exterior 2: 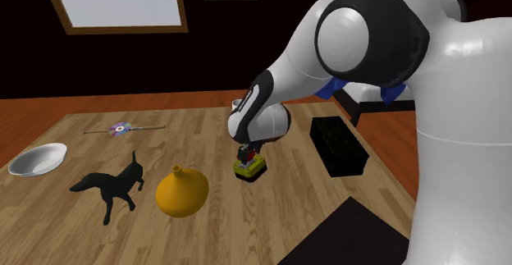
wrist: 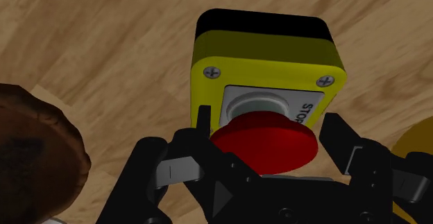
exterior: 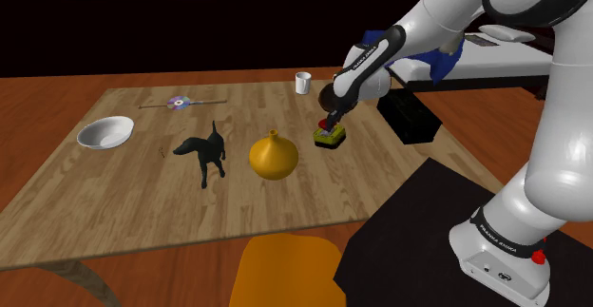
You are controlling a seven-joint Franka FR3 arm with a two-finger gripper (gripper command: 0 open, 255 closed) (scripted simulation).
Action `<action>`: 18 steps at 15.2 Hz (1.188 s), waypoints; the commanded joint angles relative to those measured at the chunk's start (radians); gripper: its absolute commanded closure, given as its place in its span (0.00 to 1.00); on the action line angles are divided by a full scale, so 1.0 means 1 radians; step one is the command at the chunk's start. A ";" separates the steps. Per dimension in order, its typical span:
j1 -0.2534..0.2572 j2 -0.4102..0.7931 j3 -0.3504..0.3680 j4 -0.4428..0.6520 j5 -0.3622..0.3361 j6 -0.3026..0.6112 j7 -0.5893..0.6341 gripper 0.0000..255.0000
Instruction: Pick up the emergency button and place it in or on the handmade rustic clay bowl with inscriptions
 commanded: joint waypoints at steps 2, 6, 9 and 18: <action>0.007 -0.039 -0.009 -0.006 -0.010 -0.032 0.011 1.00; 0.014 -0.086 -0.019 -0.010 -0.024 -0.075 0.024 1.00; 0.019 -0.120 -0.026 -0.010 -0.034 -0.109 0.034 1.00; 0.028 -0.214 -0.040 0.002 -0.066 -0.213 0.063 1.00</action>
